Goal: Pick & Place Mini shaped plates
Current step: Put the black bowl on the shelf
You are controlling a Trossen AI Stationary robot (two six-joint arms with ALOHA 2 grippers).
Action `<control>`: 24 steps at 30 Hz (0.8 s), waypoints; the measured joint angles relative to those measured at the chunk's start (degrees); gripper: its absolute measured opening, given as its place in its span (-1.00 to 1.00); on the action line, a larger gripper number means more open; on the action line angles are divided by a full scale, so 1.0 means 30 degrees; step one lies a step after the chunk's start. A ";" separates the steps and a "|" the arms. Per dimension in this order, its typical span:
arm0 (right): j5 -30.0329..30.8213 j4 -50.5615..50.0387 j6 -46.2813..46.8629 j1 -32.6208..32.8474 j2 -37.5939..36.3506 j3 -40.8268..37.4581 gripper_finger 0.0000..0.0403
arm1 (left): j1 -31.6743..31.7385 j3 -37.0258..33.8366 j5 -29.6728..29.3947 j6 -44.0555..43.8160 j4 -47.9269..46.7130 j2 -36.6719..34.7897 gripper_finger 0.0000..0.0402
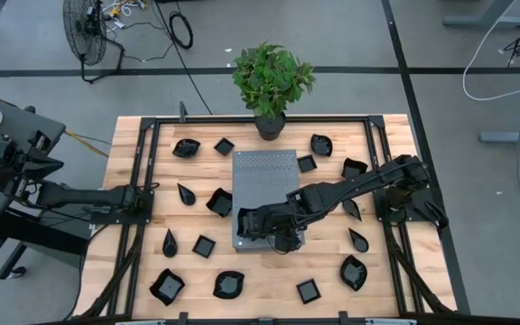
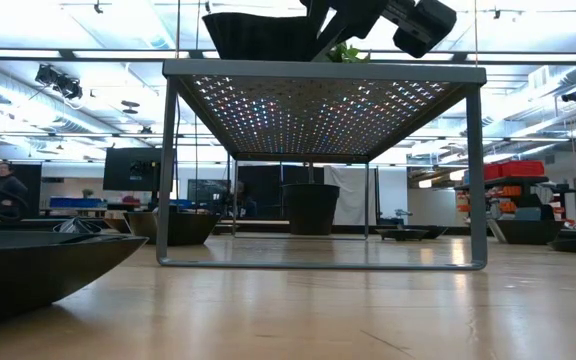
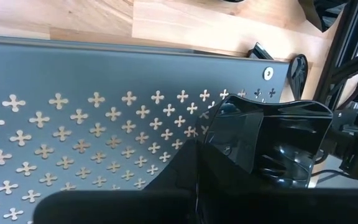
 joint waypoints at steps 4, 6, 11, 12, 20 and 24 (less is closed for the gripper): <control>0.0000 0.0033 0.0000 -0.0004 0.0000 0.0000 -0.97 | -0.0002 0.0007 0.0000 -0.0004 0.0005 -0.0005 -0.88; 0.0000 0.0033 0.0044 -0.0004 0.0000 0.0000 -0.97 | -0.0007 0.0007 0.0000 -0.0001 0.0000 -0.0002 -0.88; 0.0000 0.0016 0.0512 0.0003 0.0000 0.0000 -0.96 | 0.0000 -0.0001 0.0000 -0.0007 0.0000 0.0000 -0.88; 0.0000 -0.0005 0.0510 0.0003 0.0000 0.0000 -0.96 | -0.0005 0.0007 0.0000 -0.0002 0.0007 -0.0006 -0.88; 0.0000 -0.0018 0.0506 0.0003 0.0000 0.0000 -0.85 | -0.0007 0.0007 0.0000 -0.0002 0.0007 -0.0007 -0.88; 0.0000 -0.0018 0.0503 0.0003 0.0000 0.0000 -0.77 | -0.0007 0.0007 0.0000 -0.0006 0.0005 -0.0007 -0.88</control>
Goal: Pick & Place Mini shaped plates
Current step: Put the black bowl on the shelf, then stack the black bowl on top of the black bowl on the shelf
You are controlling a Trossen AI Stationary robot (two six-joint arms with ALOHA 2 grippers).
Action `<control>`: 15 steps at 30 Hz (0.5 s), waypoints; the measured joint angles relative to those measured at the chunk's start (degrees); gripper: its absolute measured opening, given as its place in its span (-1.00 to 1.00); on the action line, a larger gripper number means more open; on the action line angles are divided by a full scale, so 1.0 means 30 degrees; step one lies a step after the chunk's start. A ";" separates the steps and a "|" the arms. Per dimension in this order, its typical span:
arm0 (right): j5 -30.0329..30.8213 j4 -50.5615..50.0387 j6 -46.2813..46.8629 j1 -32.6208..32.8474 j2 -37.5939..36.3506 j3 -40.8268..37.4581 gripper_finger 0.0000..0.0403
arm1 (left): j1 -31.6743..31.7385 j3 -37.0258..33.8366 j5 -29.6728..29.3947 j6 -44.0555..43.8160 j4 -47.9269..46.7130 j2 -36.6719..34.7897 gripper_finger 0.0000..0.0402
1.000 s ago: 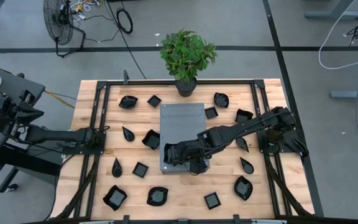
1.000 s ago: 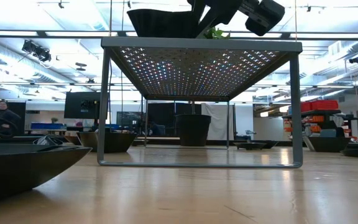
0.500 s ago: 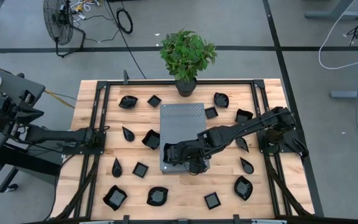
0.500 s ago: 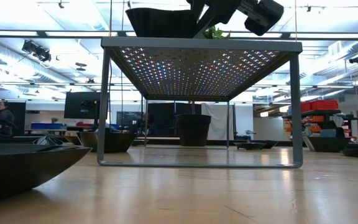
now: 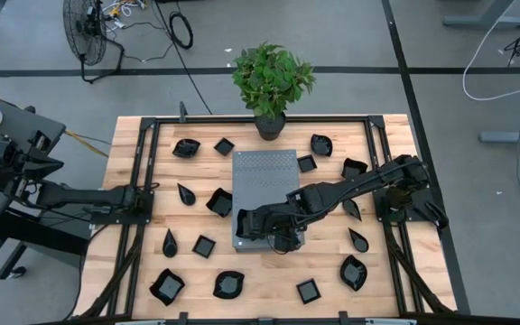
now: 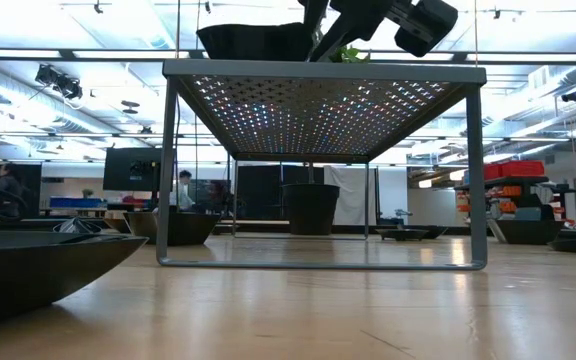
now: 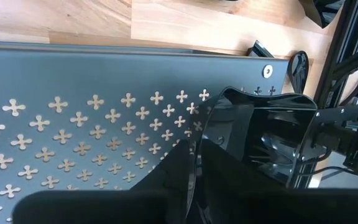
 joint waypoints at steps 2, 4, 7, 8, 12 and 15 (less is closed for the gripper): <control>0.0000 0.0007 0.0000 0.0000 0.0000 0.0000 -0.73 | 0.0007 -0.0007 0.0000 0.0008 -0.0002 0.0004 -0.88; 0.0000 0.0041 0.0000 0.0000 0.0000 0.0000 -0.69 | 0.0007 -0.0007 0.0000 -0.0001 -0.0005 0.0000 -0.88; 0.0000 0.0099 0.0000 0.0000 -0.0135 0.0000 -0.64 | 0.0001 -0.0007 0.0000 -0.0001 0.0002 0.0001 -0.88; 0.0000 0.0218 0.0000 0.0000 -0.0172 0.0000 -0.62 | 0.0001 -0.0006 0.0000 0.0004 0.0001 0.0006 -0.88; 0.0000 0.0386 0.0000 0.0000 -0.0424 0.0000 -0.56 | 0.0003 -0.0004 0.0000 0.0000 0.0000 0.0007 -0.88; 0.0000 0.0545 0.0058 0.0000 -0.0846 0.0000 -0.53 | 0.0000 0.0000 -0.0003 0.0002 0.0002 0.0007 -0.88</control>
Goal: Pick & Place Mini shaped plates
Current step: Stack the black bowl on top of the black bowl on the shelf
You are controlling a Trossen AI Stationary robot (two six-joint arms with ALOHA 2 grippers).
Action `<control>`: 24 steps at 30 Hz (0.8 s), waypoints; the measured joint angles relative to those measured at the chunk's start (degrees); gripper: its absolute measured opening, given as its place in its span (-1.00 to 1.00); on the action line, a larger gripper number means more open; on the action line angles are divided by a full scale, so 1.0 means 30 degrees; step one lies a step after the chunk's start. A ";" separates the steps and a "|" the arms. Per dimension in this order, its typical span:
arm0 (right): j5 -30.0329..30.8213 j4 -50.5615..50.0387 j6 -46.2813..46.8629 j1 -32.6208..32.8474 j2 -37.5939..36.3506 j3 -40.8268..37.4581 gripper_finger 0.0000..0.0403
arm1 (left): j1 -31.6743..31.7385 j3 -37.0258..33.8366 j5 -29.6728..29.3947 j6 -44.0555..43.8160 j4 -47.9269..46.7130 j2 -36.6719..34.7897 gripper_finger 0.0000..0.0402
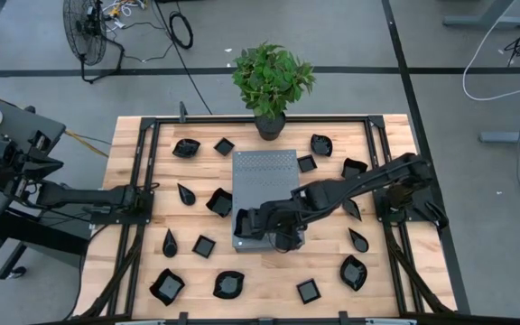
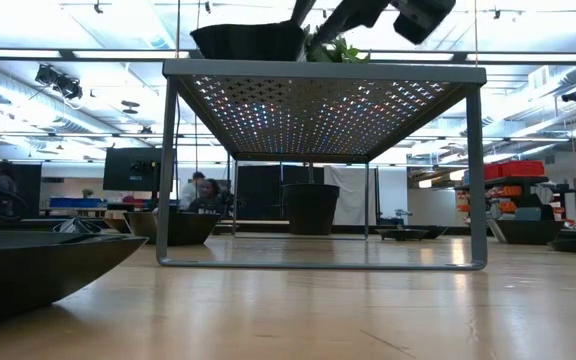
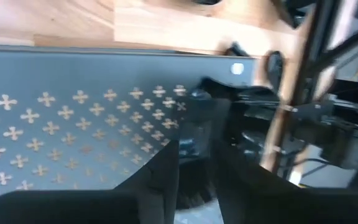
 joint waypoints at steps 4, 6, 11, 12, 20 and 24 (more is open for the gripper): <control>-0.0159 0.0109 0.0013 0.0000 -0.0529 0.0000 -0.49 | 0.0004 -0.0007 0.0000 0.0004 0.0000 -0.0004 -0.88; -0.0262 0.0067 0.0008 0.0000 -0.0726 0.0000 -0.48 | 0.0006 0.0000 0.0003 0.0002 -0.0001 -0.0007 -0.88; -0.0328 0.0105 0.0013 0.0000 -0.1389 -0.0008 -0.46 | 0.0006 -0.0007 0.0003 0.0007 -0.0007 -0.0004 -0.88; -0.0329 0.0230 0.0009 0.0000 -0.1644 -0.0141 -0.46 | 0.0000 -0.0007 0.0003 0.0003 -0.0007 -0.0007 -0.88; -0.0475 0.3160 0.1023 0.0007 -0.5137 -0.4316 -0.46 | 0.0000 0.0000 0.0003 0.0004 0.0000 0.0000 -0.88; -0.0498 0.3960 0.3817 -0.0075 -0.6959 -0.6418 -0.46 | 0.0007 0.0000 0.0003 0.0007 0.0004 -0.0003 -0.88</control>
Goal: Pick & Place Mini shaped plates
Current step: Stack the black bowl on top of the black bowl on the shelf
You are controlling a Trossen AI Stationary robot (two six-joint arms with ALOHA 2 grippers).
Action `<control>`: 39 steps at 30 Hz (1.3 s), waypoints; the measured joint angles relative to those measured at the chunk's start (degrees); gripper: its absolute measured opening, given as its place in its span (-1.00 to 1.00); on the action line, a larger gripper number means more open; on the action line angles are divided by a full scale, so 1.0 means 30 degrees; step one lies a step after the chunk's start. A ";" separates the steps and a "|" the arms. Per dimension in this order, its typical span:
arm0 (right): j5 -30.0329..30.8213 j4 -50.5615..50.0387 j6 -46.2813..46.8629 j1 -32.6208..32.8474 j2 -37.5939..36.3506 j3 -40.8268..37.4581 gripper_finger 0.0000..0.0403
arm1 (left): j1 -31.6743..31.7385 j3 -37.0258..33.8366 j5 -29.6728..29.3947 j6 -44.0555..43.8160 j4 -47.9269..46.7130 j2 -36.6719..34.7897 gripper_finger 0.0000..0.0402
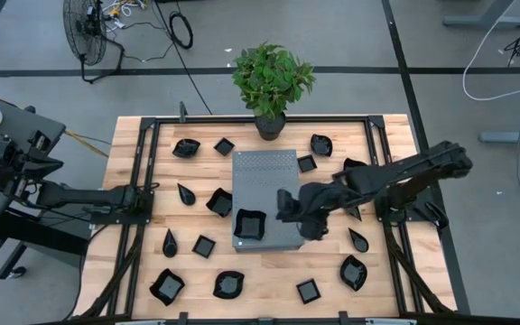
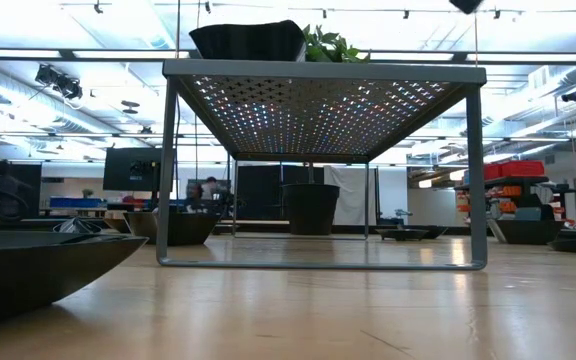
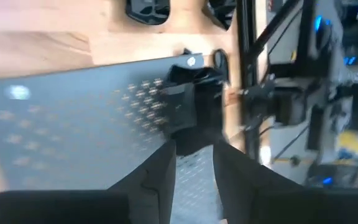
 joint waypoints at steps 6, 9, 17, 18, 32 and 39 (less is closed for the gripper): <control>0.0052 -0.0121 0.4809 -0.0724 -0.2513 -0.2471 -0.46 | -0.0001 0.0000 0.0000 -0.0011 -0.0005 0.0002 -0.88; 0.0061 -0.0713 0.7615 -0.1169 -0.3591 -0.3401 -0.46 | -0.0002 -0.0002 0.0002 -0.0002 -0.0007 -0.0004 -0.88; 0.0058 -0.3756 1.2620 -0.2717 -0.5762 -0.4682 -0.46 | 0.0000 0.0000 0.0000 -0.0004 0.0000 -0.0001 -0.88; 0.0064 -0.4068 1.2900 -0.2944 -0.5963 -0.4816 -0.46 | -0.0006 -0.0007 0.0000 -0.0010 -0.0018 -0.0004 -0.88; 0.0147 -0.7626 1.5314 -0.5390 -0.7219 -0.5618 -0.46 | -0.0005 -0.0005 0.0000 -0.0004 -0.0009 -0.0002 -0.88; 0.0119 -1.0574 1.9285 -0.4918 -0.7527 -0.5625 -0.46 | -0.0006 0.0000 0.0000 -0.0011 -0.0005 -0.0004 -0.88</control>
